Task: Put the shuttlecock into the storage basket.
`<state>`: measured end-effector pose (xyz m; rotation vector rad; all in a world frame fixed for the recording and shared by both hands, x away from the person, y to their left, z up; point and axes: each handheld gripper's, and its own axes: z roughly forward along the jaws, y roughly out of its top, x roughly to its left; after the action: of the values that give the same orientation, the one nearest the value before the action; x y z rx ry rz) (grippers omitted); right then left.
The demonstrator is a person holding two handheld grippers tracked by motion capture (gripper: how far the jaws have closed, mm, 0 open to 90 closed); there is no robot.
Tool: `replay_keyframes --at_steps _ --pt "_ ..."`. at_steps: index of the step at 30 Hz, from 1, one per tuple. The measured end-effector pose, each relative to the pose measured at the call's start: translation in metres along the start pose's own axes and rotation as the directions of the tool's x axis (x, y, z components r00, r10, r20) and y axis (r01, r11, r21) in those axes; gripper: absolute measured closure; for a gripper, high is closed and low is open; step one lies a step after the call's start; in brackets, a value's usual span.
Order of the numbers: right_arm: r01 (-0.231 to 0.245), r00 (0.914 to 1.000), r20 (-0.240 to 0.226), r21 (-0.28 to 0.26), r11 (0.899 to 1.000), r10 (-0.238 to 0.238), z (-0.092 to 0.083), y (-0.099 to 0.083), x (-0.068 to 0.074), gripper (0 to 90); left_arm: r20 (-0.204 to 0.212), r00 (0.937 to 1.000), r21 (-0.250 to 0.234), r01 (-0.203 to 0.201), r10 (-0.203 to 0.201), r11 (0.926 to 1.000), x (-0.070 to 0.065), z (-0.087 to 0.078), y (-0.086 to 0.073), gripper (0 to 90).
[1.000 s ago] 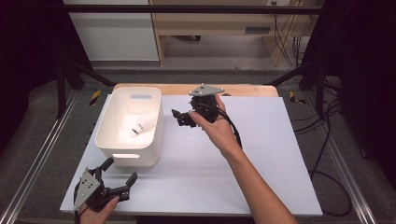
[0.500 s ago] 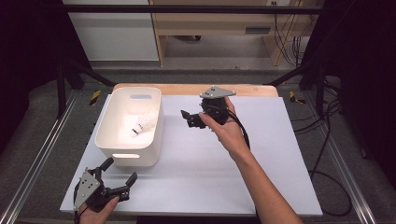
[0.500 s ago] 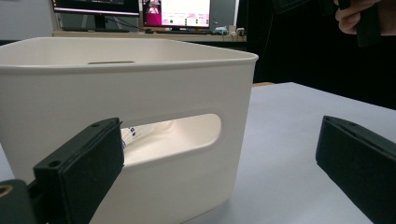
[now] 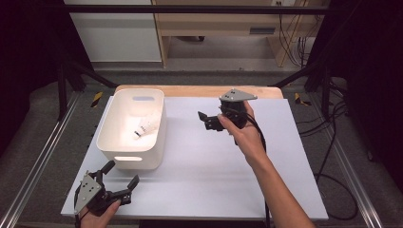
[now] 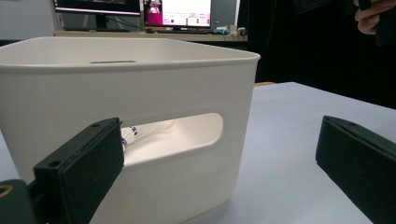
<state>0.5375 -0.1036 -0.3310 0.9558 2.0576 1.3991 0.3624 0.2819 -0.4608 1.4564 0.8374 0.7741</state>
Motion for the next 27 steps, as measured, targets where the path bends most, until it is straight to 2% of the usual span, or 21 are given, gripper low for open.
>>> replay_keyframes --at_steps 27 --pt "-0.043 0.9977 0.051 -0.024 0.999 0.045 -0.041 -0.019 -0.033 4.8 -0.001 1.0 -0.001 0.002 -0.002 1.0 0.0 0.0 0.0 1.1"
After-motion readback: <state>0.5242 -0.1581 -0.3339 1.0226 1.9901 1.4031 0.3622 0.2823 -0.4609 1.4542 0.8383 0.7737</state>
